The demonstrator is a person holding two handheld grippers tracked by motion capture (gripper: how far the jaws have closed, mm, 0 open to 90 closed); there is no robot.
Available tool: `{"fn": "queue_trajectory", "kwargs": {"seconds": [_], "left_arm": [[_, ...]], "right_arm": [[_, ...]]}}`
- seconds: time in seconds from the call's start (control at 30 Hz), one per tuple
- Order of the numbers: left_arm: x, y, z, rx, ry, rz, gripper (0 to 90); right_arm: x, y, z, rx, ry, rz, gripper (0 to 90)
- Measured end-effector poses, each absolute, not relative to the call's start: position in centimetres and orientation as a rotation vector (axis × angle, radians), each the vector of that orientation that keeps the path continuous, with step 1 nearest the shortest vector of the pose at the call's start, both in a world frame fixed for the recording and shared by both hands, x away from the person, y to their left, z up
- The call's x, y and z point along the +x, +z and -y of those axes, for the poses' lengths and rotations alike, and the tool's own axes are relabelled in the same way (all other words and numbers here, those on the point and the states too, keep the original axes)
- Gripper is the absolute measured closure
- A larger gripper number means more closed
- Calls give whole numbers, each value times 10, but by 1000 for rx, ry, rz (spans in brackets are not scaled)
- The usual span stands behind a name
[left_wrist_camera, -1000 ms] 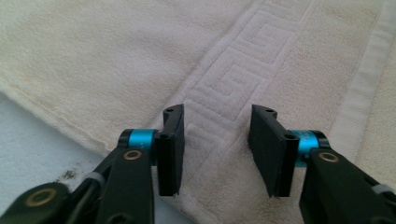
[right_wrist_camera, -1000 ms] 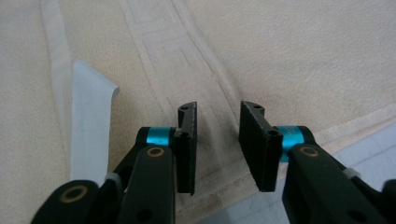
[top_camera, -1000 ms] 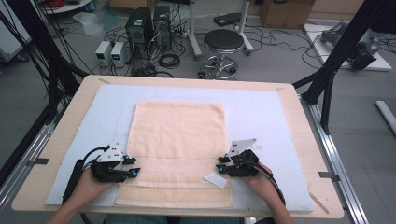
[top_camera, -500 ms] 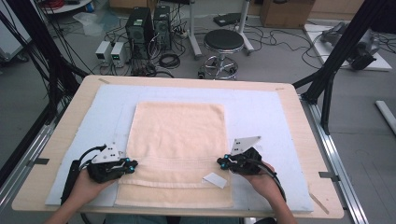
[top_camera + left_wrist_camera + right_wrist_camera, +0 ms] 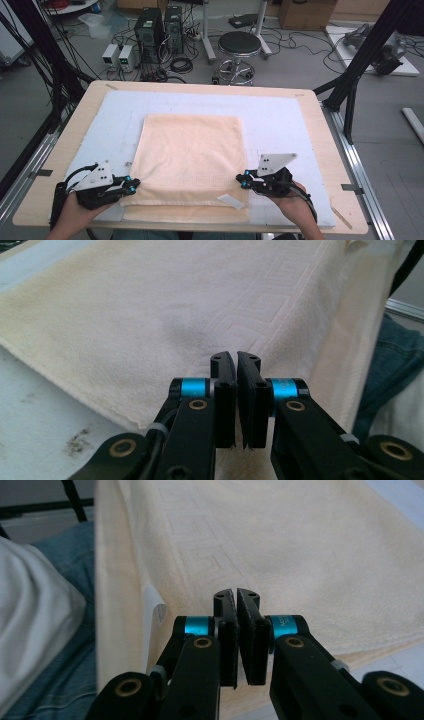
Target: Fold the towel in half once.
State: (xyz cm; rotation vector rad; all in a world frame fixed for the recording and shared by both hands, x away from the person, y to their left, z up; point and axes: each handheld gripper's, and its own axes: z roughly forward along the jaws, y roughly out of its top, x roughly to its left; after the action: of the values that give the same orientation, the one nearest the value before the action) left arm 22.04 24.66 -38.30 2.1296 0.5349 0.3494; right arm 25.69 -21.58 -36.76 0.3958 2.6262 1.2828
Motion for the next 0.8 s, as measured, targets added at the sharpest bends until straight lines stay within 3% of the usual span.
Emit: {"fn": "queue_trajectory", "kwargs": {"seconds": [0.03,0.1,0.13,0.2,0.67,0.8], "left_arm": [[219,-386,-246,2143,353,-535,846],[221,-392,-247,2149,358,-575,712],[223,-395,-249,2150,346,-591,677],[228,-401,-250,2144,328,-614,676],[272,-412,-240,2115,351,-691,447],[283,-414,-235,2116,340,-716,390]], "right_arm": [[253,-366,217,396,1291,-2631,860],[252,-370,216,398,1256,-2654,714],[254,-374,216,409,1238,-2668,706],[258,-382,217,450,1248,-2682,671],[306,-413,210,635,1229,-2643,541],[316,-416,208,671,1217,-2616,546]]}}
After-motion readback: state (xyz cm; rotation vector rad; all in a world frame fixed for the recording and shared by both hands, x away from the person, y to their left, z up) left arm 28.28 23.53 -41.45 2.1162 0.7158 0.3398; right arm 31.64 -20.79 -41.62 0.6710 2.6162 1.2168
